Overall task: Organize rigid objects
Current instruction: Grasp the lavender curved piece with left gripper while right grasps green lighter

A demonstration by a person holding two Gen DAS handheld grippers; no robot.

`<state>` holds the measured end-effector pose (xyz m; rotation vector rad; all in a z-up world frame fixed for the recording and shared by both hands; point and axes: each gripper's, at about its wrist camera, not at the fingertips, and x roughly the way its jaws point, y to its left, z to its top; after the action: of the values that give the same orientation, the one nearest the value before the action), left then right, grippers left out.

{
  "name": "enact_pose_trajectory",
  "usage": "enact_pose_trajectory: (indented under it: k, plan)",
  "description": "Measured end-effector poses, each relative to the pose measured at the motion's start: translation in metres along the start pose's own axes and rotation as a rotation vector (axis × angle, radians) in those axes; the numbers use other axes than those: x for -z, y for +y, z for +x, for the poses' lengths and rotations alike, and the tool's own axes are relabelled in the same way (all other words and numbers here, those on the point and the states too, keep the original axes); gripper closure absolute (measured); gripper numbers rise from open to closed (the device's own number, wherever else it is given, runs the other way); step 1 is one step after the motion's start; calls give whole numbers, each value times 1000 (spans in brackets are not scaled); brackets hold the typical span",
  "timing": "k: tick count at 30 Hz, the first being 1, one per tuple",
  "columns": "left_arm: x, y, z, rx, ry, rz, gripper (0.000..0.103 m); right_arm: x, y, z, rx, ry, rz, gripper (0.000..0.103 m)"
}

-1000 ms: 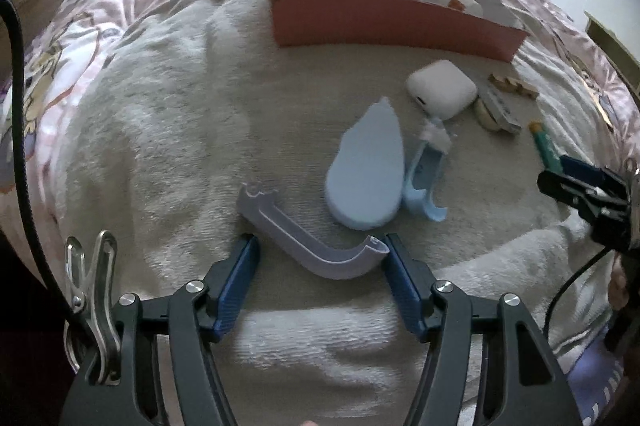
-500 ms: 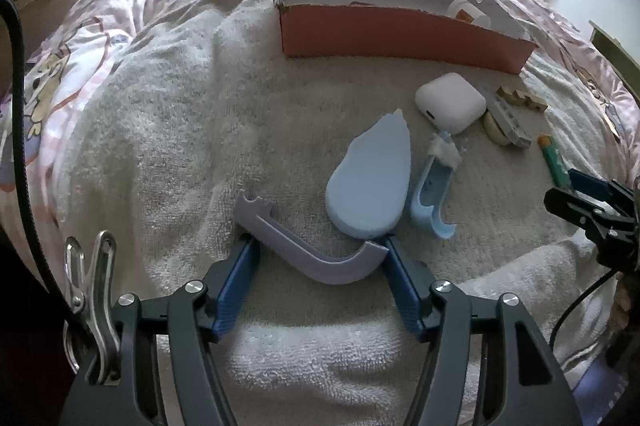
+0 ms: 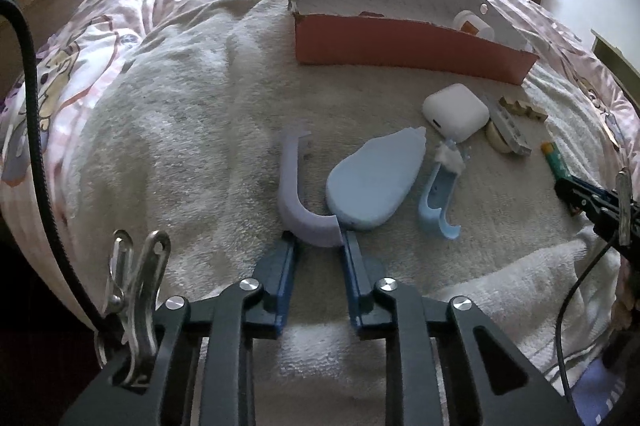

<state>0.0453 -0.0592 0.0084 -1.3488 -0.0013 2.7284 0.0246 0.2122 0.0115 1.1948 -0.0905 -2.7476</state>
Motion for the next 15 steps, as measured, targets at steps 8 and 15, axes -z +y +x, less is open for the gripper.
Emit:
enact_pose_trajectory:
  k: [8, 15]
  plan:
    - [-1, 2, -4, 6, -1, 2, 86, -1, 9, -6, -55, -27, -24, 79]
    - [-14, 12, 6, -27, -9, -39, 81, -1, 7, 1, -82, -1, -13, 79]
